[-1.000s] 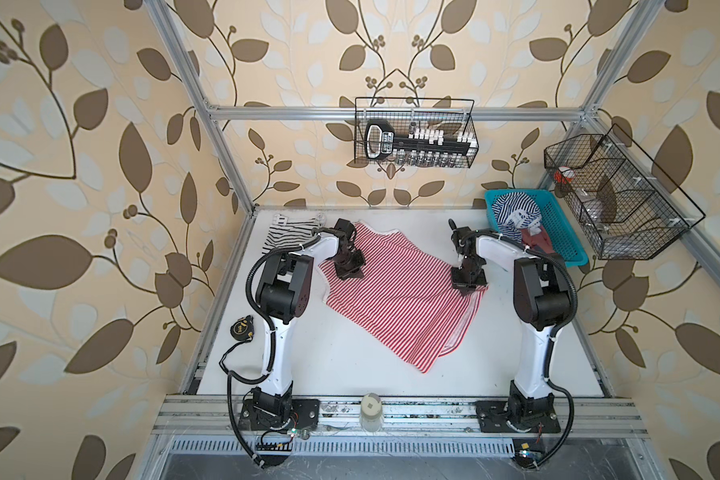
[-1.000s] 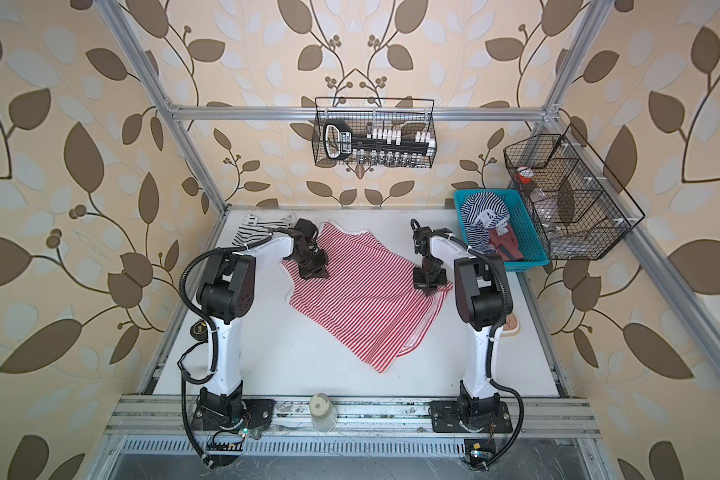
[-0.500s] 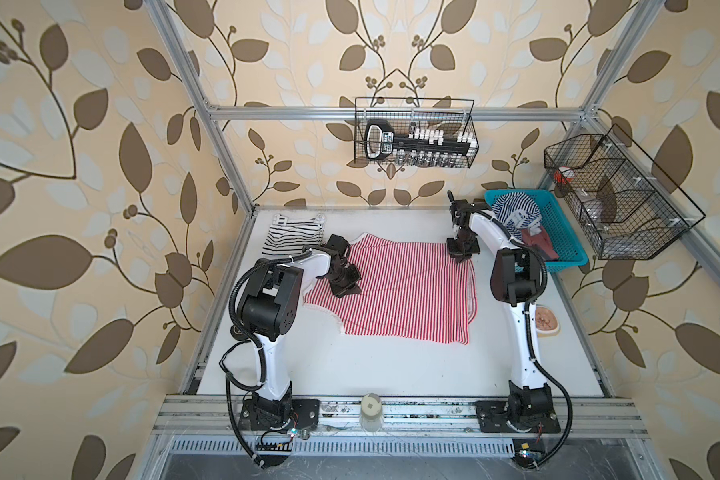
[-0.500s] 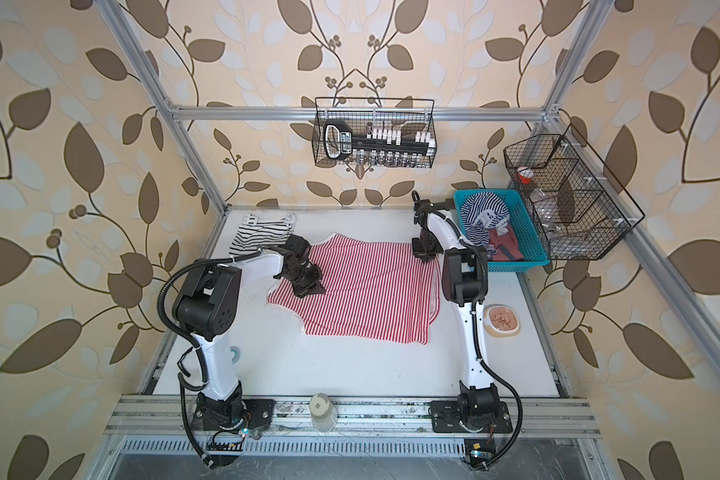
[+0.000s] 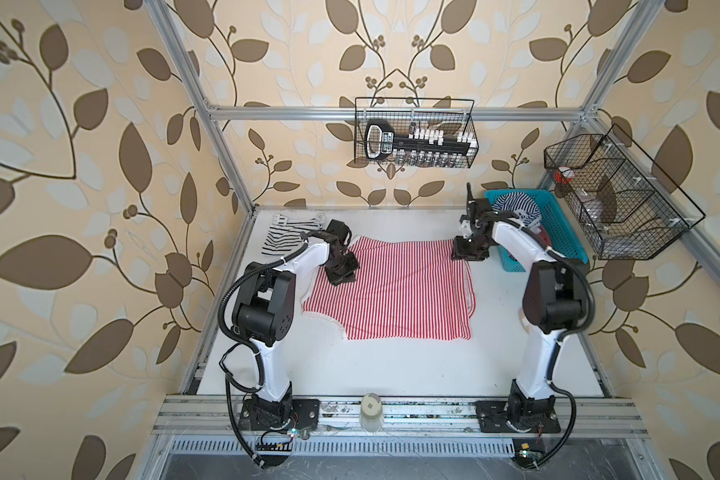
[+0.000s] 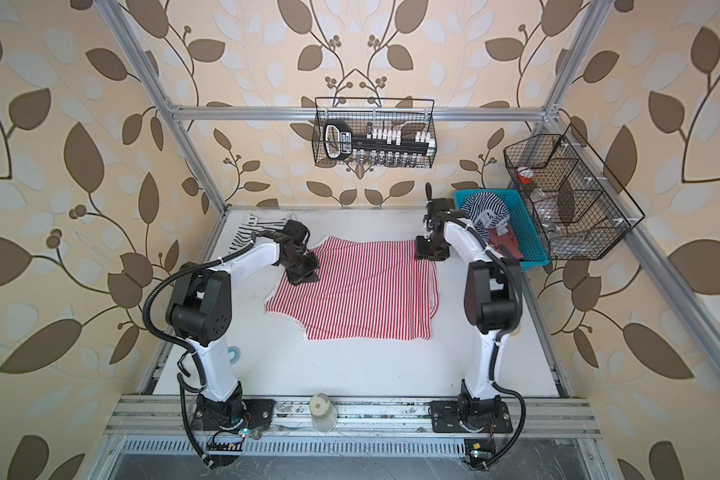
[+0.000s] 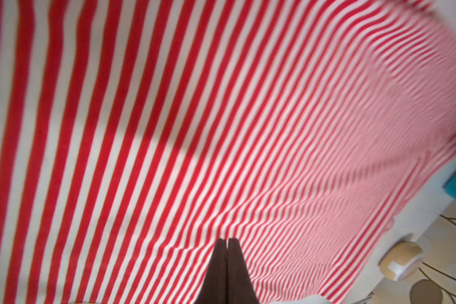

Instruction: Fold and stack the tank tops

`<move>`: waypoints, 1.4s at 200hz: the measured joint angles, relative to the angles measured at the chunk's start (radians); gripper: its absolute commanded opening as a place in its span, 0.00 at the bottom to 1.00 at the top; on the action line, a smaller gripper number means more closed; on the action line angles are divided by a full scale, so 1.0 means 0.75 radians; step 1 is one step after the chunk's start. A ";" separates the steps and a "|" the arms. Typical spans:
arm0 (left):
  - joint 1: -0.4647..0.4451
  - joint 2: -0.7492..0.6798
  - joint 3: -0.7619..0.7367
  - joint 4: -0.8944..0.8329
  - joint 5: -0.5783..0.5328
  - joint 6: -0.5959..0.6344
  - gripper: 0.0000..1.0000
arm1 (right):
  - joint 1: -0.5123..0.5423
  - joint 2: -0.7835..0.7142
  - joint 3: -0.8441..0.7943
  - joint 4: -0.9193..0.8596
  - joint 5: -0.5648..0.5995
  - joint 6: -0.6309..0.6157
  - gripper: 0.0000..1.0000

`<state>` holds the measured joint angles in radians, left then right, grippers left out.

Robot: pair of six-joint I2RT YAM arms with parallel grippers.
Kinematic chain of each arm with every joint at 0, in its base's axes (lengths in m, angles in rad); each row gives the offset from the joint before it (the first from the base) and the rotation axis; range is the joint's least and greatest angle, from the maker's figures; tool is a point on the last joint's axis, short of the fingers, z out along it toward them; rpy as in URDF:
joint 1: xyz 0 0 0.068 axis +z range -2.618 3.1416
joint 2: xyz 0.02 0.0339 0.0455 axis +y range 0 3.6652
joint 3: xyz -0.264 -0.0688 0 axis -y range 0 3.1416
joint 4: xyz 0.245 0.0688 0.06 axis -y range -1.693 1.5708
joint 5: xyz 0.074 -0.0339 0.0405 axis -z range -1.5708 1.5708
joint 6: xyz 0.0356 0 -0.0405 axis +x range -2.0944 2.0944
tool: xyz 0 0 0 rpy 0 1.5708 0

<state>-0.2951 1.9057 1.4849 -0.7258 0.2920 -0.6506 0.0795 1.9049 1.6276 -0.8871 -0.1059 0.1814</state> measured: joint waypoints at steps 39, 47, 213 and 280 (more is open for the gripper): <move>0.001 0.122 0.232 -0.048 -0.057 0.102 0.00 | -0.027 -0.361 -0.387 0.022 0.072 0.113 0.36; 0.002 0.166 0.252 -0.051 -0.057 0.117 0.00 | -0.027 -0.385 -0.466 0.022 0.077 0.134 0.36; 0.055 0.396 0.284 -0.054 -0.040 0.167 0.00 | -0.024 -0.364 -0.918 0.244 -0.033 0.337 0.41; 0.056 0.396 0.284 -0.055 -0.041 0.169 0.00 | -0.038 -0.333 -0.925 0.316 -0.023 0.398 0.27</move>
<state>-0.2531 2.2028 1.6978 -0.7670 0.2615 -0.5236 0.0513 1.6550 0.9340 -0.6502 -0.1234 0.4797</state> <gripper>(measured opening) 0.047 0.300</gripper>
